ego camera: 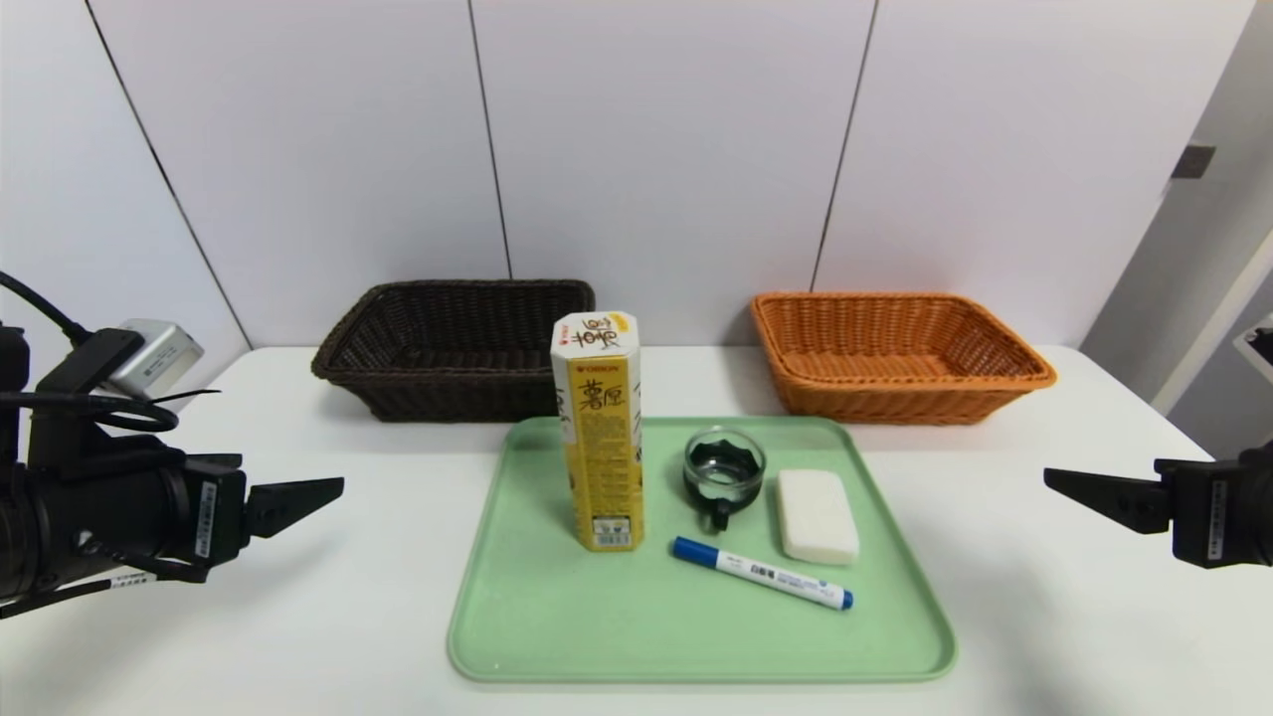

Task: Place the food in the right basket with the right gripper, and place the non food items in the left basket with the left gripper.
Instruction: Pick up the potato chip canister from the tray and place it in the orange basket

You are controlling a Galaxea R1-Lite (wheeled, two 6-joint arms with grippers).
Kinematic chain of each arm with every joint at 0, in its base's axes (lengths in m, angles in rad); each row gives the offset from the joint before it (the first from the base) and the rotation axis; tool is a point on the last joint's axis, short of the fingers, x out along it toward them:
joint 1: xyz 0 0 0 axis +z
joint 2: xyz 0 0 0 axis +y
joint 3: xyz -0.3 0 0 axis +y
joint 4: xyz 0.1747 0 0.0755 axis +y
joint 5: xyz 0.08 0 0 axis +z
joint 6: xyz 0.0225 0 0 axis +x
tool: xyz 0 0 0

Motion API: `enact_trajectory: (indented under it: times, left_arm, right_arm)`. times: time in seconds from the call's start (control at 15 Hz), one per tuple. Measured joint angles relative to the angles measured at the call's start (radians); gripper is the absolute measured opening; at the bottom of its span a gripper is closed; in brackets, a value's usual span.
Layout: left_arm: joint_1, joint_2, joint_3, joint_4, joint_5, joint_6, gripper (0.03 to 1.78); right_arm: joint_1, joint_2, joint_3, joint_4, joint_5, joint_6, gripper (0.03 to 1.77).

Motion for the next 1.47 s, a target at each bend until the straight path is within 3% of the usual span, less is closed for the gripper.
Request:
enact_trajectory:
  times: [0.2, 0.53, 0.73, 1.2, 1.47]
  left_arm:
    - [0.0, -0.007, 0.005, -0.001, -0.011, -0.004, 1.69]
    - [-0.001, -0.034, 0.007, 0.0, -0.16, -0.003, 1.69]
    - [-0.001, -0.042, 0.006, -0.001, -0.166, -0.002, 1.69]
    - [0.0, -0.05, 0.008, 0.0, -0.159, -0.004, 1.69]
    - [0.0, -0.06, 0.008, 0.003, -0.139, -0.002, 1.69]
  right_arm:
    - [0.037, 0.0, -0.002, -0.007, 0.0, 0.003, 1.7]
    - [0.181, 0.021, -0.066, -0.031, 0.004, 0.005, 1.7]
    - [0.295, 0.072, -0.097, -0.13, 0.004, 0.012, 1.7]
    - [0.584, 0.26, -0.103, -0.511, -0.016, 0.025, 1.7]
    - [0.704, 0.323, -0.128, -0.566, -0.043, 0.017, 1.7]
